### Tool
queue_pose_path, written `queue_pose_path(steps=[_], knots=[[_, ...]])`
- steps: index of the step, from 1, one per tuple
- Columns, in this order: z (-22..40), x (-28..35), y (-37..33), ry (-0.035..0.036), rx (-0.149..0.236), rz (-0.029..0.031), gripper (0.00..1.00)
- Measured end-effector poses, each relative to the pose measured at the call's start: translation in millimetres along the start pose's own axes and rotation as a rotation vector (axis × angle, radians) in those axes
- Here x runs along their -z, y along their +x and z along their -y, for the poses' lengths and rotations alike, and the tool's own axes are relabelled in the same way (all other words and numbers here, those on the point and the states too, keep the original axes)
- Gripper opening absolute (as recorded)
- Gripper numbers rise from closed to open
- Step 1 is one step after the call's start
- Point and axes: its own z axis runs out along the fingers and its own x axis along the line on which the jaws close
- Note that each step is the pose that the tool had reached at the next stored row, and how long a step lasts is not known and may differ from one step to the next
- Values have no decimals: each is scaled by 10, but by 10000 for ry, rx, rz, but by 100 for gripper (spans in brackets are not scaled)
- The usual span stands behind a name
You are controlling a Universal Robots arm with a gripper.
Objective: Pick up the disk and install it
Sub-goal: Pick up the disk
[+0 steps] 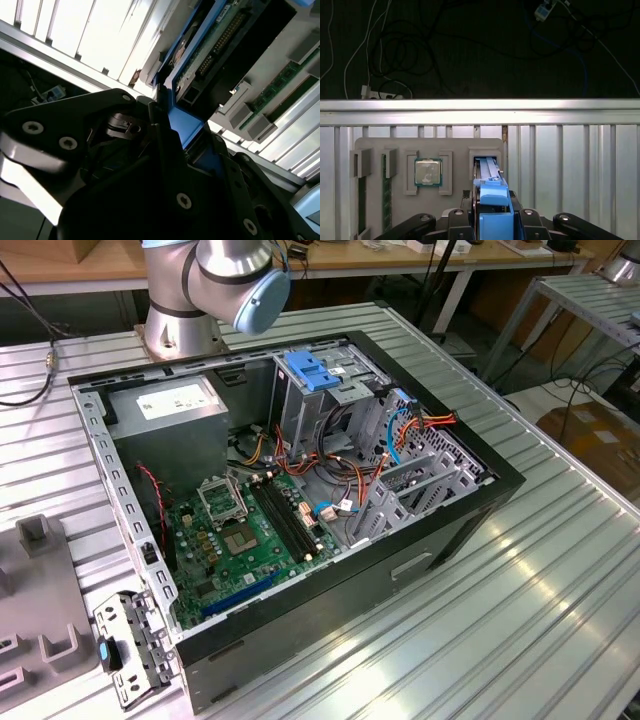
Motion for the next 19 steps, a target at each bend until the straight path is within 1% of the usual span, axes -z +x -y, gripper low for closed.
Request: queue_pose_path(steps=[6,11,13,17,19], knots=[[-2,105,-2,-1,0,-6,37],[-5,227,-4,-1,-1,-21,37],[-6,265,-5,-1,-1,-25,37],[-8,336,-6,0,-2,-57,37],[-8,366,-7,0,-3,-104,37]])
